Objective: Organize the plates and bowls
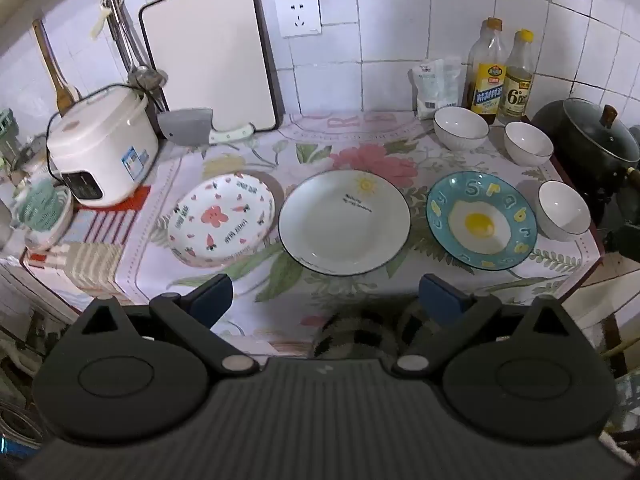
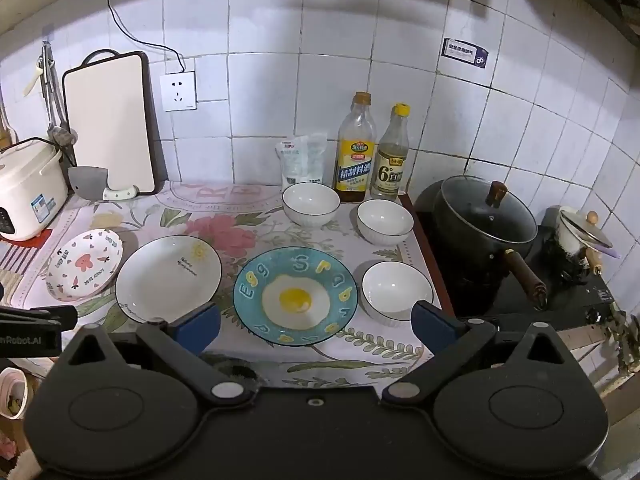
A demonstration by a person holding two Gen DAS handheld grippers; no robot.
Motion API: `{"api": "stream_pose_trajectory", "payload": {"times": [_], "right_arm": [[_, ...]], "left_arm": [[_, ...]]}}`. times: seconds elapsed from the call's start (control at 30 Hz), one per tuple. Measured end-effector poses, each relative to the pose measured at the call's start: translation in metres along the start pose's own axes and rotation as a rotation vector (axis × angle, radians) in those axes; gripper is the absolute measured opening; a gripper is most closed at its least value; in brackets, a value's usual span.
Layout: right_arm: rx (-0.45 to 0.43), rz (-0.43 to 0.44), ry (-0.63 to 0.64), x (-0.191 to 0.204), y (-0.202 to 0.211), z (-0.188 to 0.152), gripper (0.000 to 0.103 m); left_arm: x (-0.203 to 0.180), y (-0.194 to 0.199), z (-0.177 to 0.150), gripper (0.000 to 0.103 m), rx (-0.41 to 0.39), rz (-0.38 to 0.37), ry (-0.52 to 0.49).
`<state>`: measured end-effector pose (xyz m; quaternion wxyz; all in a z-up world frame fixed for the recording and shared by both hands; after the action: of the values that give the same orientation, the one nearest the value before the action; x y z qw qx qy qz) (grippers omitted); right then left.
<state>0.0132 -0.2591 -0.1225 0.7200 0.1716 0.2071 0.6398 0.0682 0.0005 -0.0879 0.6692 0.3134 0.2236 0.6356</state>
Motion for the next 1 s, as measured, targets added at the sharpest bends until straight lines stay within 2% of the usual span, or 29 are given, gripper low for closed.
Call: {"api": "stream_pose_trajectory", "payload": {"times": [0.17, 0.6, 1.0], "right_arm": [[0.018, 0.003, -0.012, 0.0, -0.003, -0.001, 0.103], [0.049, 0.003, -0.009, 0.002, -0.01, -0.005, 0.103], [0.065, 0.014, 0.031, 0.017, -0.02, -0.002, 0.103]], "left_arm": [[0.001, 0.002, 0.001, 0.102, -0.018, 0.01, 0.003], [0.003, -0.003, -0.005, 0.102, 0.022, -0.018, 0.027], [0.009, -0.004, -0.004, 0.102, 0.034, 0.004, 0.05]]}}
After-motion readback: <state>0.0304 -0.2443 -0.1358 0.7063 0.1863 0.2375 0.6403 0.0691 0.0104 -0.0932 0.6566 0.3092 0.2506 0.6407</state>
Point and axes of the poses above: each gripper's, at about its wrist camera, not at the fingertips, and y roughly against the way its jaws point, x to its left, z to its top, the point moved 10 cm from there along -y, roughly the way its jaws point, and after that the axes turned 4 degrees about -x, right-handed, at the moved point
